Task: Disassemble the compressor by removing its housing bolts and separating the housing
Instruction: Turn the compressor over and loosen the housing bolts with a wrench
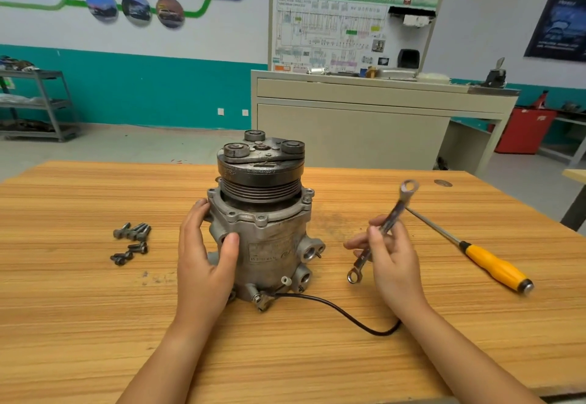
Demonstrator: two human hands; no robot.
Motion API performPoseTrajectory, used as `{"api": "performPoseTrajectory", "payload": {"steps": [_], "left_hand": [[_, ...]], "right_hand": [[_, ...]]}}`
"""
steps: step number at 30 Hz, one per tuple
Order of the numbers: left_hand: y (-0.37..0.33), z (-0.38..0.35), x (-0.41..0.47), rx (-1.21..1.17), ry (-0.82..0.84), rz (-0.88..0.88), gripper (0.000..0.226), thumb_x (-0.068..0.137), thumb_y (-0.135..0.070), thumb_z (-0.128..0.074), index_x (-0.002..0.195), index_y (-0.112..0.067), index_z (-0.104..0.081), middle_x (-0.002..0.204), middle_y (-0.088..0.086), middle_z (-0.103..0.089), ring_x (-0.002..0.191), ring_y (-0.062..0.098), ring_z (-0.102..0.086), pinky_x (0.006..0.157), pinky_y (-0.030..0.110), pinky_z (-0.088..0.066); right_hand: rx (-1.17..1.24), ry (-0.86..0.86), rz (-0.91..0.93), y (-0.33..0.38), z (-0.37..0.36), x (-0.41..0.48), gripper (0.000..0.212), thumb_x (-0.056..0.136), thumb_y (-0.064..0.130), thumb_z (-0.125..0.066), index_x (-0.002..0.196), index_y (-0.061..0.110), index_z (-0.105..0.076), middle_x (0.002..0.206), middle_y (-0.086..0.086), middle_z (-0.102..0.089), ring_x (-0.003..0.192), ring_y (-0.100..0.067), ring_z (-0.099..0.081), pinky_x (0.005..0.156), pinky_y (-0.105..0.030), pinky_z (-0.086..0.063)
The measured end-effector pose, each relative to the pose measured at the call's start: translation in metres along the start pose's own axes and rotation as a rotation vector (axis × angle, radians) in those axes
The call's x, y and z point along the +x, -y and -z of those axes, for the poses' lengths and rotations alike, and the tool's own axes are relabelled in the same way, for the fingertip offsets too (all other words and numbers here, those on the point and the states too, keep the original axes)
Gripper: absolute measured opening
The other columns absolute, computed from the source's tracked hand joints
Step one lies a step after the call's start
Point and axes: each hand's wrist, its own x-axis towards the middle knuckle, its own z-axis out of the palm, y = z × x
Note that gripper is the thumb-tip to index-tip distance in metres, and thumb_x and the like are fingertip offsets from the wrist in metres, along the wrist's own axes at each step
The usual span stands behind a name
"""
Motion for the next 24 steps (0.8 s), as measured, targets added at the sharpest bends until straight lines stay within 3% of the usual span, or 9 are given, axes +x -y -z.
{"api": "performPoseTrajectory", "payload": {"steps": [2,6,12,15,18,22,24], "left_hand": [[0.0,0.0,0.0,0.006,0.003,-0.004,0.059,0.078,-0.049,-0.042,0.132,-0.027,-0.034,0.138,-0.008,-0.038,0.131,0.004,-0.032,0.102,0.002,-0.021],[-0.001,0.001,0.0,0.009,0.013,0.006,0.064,0.077,-0.05,-0.042,0.135,-0.025,-0.035,0.14,-0.006,-0.039,0.132,0.005,-0.033,0.102,0.004,-0.022],[0.0,0.001,0.001,0.013,0.025,-0.015,0.059,0.078,-0.05,-0.041,0.132,-0.027,-0.034,0.141,-0.003,-0.039,0.133,0.009,-0.033,0.108,0.02,-0.025],[0.002,0.002,0.002,0.069,0.055,-0.069,0.056,0.08,-0.048,-0.04,0.131,-0.025,-0.033,0.141,0.001,-0.037,0.133,0.012,-0.031,0.108,0.012,-0.02],[0.002,0.003,0.003,0.075,0.073,-0.07,0.055,0.081,-0.047,-0.039,0.13,-0.025,-0.033,0.139,0.0,-0.036,0.133,0.011,-0.03,0.105,0.005,-0.018],[0.002,0.003,0.002,0.072,0.063,-0.069,0.054,0.081,-0.046,-0.039,0.13,-0.024,-0.033,0.139,0.0,-0.036,0.133,0.012,-0.03,0.105,0.005,-0.018],[0.001,0.001,0.002,0.08,0.053,-0.072,0.055,0.081,-0.046,-0.038,0.13,-0.023,-0.033,0.14,0.002,-0.036,0.133,0.013,-0.03,0.105,0.005,-0.017]], "right_hand": [[0.069,-0.052,-0.014,0.005,-0.004,-0.002,0.018,0.096,0.009,-0.039,0.093,0.025,-0.046,0.069,-0.002,-0.068,0.072,-0.013,-0.067,0.066,-0.019,-0.052],[0.058,0.006,-0.057,0.001,-0.008,-0.01,0.019,0.096,0.003,-0.039,0.091,0.021,-0.047,0.065,0.0,-0.066,0.07,-0.014,-0.066,0.069,-0.025,-0.052],[-0.094,0.162,-0.122,-0.008,-0.009,-0.005,0.016,0.095,0.012,-0.046,0.085,0.022,-0.055,0.07,0.007,-0.067,0.069,-0.01,-0.061,0.065,-0.016,-0.044],[-0.207,0.273,-0.179,-0.016,-0.012,-0.007,0.021,0.093,0.01,-0.05,0.082,0.025,-0.059,0.073,0.01,-0.066,0.074,0.004,-0.058,0.067,-0.011,-0.039],[-0.26,0.326,-0.163,-0.011,-0.012,-0.007,0.024,0.094,0.008,-0.048,0.09,0.029,-0.058,0.08,0.014,-0.064,0.076,0.002,-0.057,0.068,-0.007,-0.039],[-0.306,0.294,-0.064,0.009,-0.004,-0.003,0.031,0.096,0.017,-0.041,0.12,0.036,-0.04,0.055,0.007,-0.053,0.053,0.0,-0.052,0.056,-0.014,-0.037],[-0.409,0.285,-0.068,0.021,0.003,0.005,0.037,0.096,0.023,-0.041,0.132,0.033,-0.036,0.055,0.01,-0.05,0.051,0.001,-0.049,0.052,-0.015,-0.035]]}}
